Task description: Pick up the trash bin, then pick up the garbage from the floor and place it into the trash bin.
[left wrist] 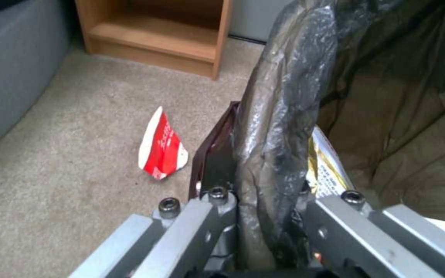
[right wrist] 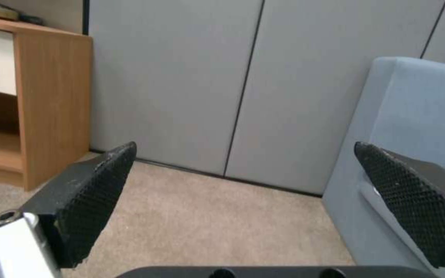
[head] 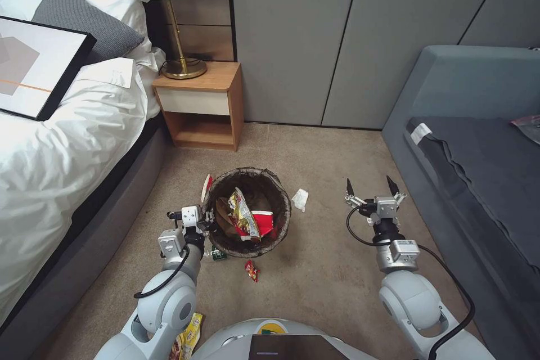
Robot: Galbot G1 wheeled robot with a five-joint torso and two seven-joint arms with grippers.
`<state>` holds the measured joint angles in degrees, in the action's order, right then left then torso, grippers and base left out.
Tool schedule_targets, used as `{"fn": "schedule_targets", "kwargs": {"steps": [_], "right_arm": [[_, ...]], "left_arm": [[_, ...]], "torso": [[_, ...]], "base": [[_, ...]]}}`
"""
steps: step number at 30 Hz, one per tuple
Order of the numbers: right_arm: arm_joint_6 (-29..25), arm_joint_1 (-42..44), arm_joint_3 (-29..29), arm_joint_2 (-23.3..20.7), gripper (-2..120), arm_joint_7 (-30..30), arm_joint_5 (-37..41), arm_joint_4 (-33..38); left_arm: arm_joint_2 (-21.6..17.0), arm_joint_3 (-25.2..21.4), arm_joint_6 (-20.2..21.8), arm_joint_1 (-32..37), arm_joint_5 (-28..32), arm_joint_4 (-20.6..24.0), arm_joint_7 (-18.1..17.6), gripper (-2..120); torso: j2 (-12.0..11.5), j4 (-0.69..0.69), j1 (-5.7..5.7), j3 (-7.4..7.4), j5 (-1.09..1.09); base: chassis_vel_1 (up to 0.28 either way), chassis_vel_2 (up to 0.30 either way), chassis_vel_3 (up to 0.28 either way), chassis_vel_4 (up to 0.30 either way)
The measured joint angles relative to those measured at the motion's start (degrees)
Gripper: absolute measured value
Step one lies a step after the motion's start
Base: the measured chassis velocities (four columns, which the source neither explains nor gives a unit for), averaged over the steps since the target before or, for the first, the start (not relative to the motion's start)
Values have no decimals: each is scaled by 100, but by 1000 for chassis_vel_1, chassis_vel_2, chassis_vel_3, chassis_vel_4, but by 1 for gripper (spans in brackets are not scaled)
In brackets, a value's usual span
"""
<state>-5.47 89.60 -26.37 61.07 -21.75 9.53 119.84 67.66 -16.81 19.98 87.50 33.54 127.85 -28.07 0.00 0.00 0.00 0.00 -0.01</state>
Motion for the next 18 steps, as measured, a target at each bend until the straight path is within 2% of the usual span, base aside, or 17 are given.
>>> {"fn": "schedule_targets", "kwargs": {"steps": [18], "right_arm": [[15,-41,24,-61,100,1,9,40]], "left_arm": [[0,-7,-12,4,-4,0,5,4]], "torso": [[0,-1,1,1,1]], "base": [[-109,113,111,-111]]}}
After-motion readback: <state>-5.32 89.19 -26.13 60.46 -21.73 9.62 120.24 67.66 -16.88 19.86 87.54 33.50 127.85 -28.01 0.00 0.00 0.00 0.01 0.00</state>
